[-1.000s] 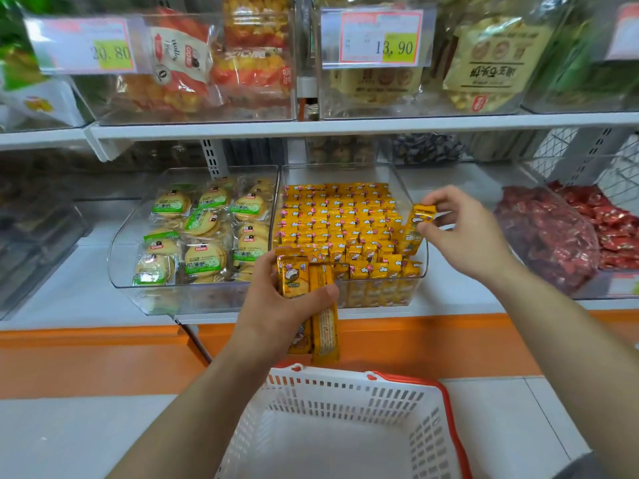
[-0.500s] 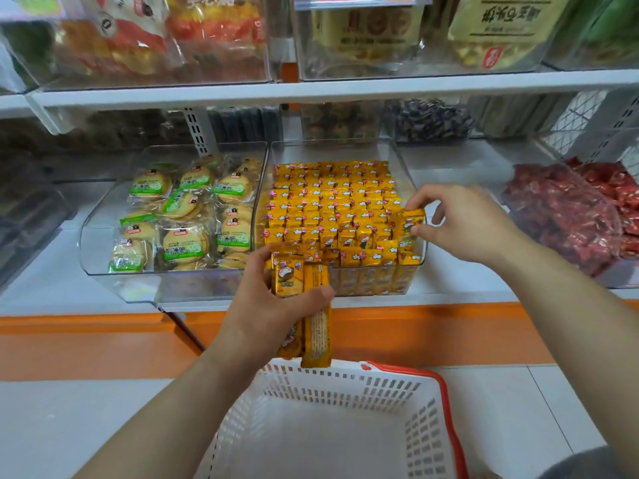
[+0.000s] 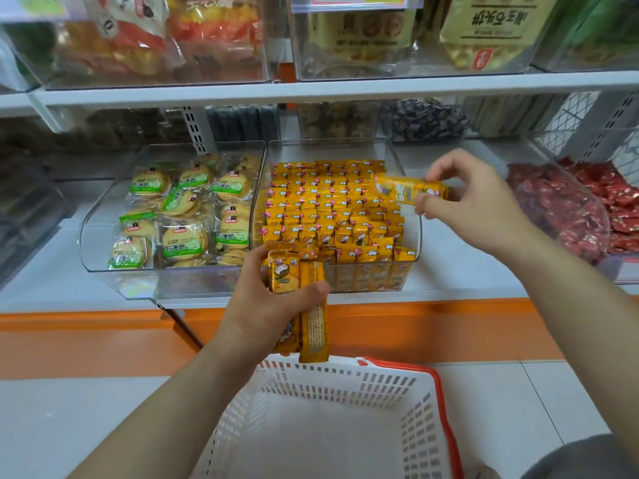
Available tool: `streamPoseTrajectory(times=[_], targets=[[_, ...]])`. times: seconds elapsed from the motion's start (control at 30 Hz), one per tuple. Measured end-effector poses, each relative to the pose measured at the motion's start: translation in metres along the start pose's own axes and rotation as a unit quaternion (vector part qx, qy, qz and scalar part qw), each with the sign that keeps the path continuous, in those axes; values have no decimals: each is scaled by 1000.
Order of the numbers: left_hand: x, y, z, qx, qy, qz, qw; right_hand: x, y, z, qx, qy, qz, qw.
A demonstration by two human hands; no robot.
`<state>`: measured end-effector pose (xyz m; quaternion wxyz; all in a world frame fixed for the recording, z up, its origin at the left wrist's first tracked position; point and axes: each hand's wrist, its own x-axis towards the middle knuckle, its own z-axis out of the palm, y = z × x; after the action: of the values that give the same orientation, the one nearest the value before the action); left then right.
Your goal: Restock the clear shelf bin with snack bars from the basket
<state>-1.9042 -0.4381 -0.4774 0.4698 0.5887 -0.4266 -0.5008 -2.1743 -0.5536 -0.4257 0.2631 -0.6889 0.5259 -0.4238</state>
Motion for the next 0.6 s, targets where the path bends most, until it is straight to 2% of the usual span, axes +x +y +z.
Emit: streamPoseTrajectory(times=[0.07,0.1,0.17,0.23,0.27,0.33,0.4,0.47,0.53,0.6], targets=[[0,1,1,-6,-1,-5,1000,-7,-1,6,151,-6,101,983],[0,1,2,-7,-1,-6,1000,-9,-2,9,240,-16,156,958],[1,1,4,-8,0,-7,1000,-9,-4,13,398,-33,242,884],[1,1,5,-9,0,-7,1000,-8,-8,14,503,-61,283,814],[0,1,5,-11,0,-8,1000,-7,-9,15,534,-76,290,791],[0,1,4,-12,0,-11,1000,-8,-11,17,554,-108,281,776],[0,1,3,-11,2,-12,1000,-9,-12,19,547,-144,262,782],[0,1,2,-12,1,-13,1000,-8,-11,20,512,-141,233,815],[0,1,2,-14,0,-14,1000,-5,-7,19,389,-87,185,898],[0,0,2,-14,-2,-15,1000,0,0,15,197,-22,112,974]])
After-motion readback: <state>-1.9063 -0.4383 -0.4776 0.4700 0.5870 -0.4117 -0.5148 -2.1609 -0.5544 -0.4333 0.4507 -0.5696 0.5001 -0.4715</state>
